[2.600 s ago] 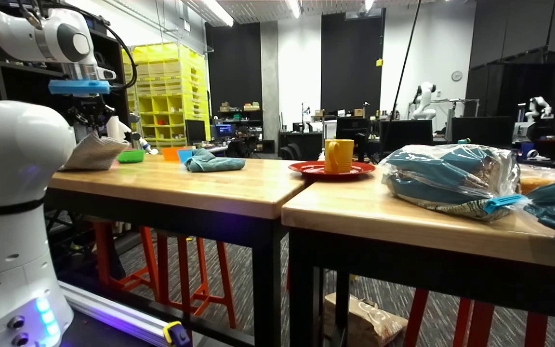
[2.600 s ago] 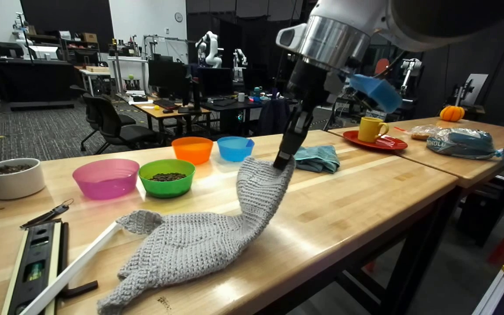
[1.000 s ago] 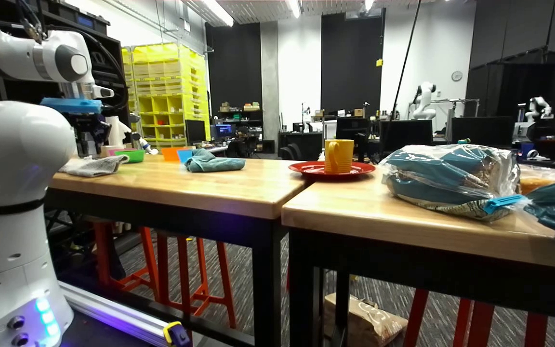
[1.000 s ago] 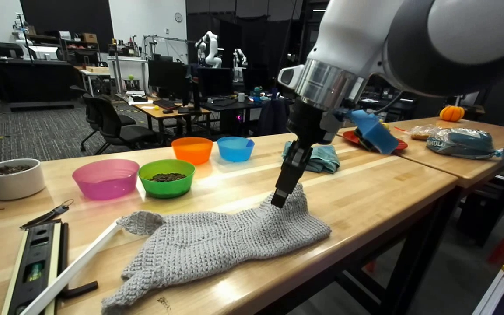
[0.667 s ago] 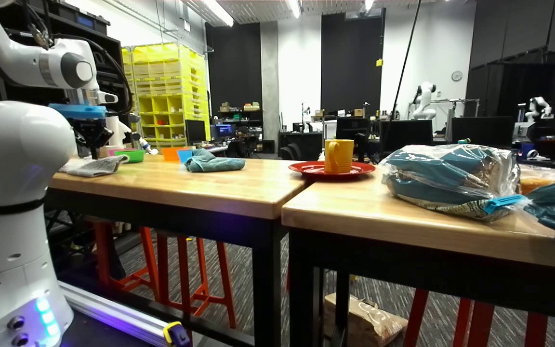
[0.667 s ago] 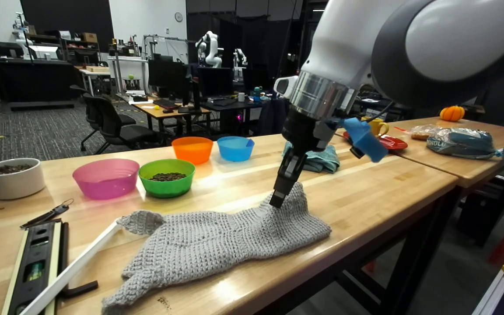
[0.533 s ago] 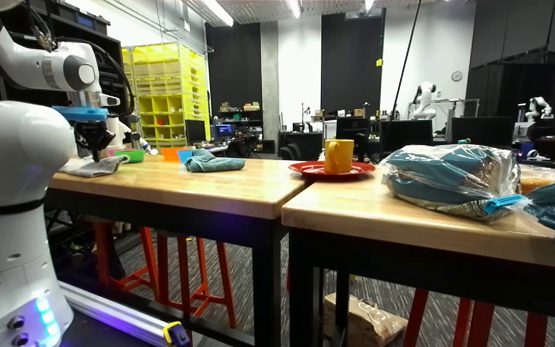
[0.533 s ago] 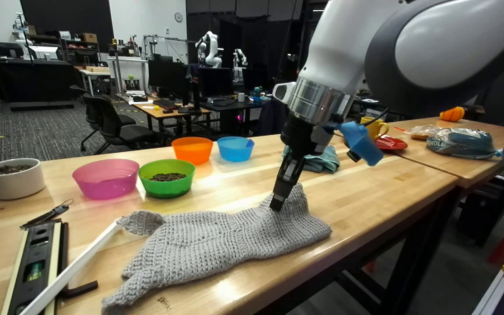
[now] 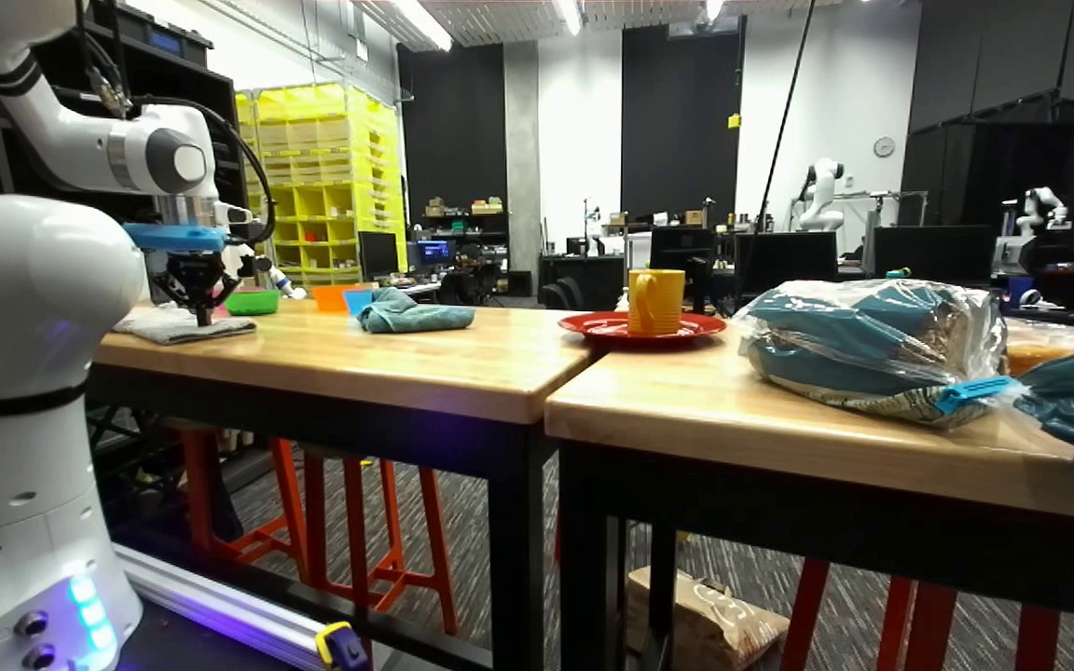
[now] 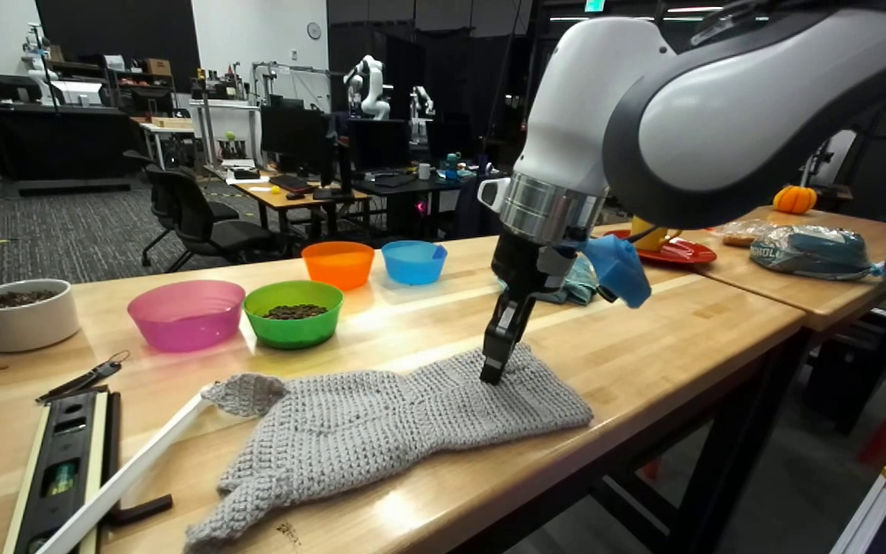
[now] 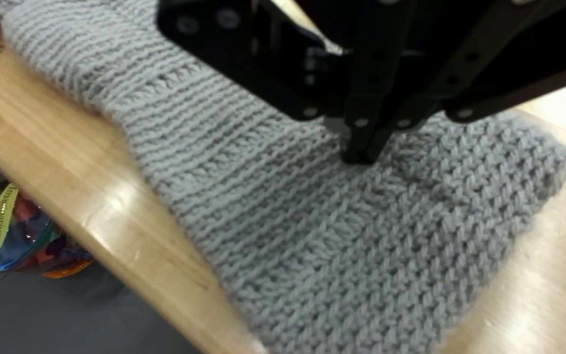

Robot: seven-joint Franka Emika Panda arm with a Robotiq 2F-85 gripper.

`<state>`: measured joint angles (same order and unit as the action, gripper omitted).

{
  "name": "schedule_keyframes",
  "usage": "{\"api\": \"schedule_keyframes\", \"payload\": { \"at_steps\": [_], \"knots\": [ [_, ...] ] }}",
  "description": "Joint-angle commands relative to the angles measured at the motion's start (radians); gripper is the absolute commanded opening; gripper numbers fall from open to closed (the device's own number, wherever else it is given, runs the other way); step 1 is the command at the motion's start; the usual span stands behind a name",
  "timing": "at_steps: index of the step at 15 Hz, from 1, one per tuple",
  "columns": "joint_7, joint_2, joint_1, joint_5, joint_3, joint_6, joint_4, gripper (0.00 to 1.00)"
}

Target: Unfold the grey piece of material on the left

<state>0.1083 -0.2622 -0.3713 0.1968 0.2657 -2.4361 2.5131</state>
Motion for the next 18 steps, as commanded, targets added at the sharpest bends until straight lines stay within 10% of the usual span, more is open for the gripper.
{"api": "schedule_keyframes", "payload": {
  "at_steps": [1, 7, 9, 18],
  "knots": [
    [0.041, -0.009, -0.010, 0.035, -0.012, -0.014, -0.009, 0.00],
    [0.147, -0.062, -0.050, 0.137, -0.030, 0.034, -0.033, 0.00],
    [0.160, -0.084, -0.056, 0.145, -0.031, 0.058, -0.037, 0.28],
    [0.168, -0.193, -0.059, 0.127, -0.042, 0.183, -0.028, 0.84]
  ]
}}
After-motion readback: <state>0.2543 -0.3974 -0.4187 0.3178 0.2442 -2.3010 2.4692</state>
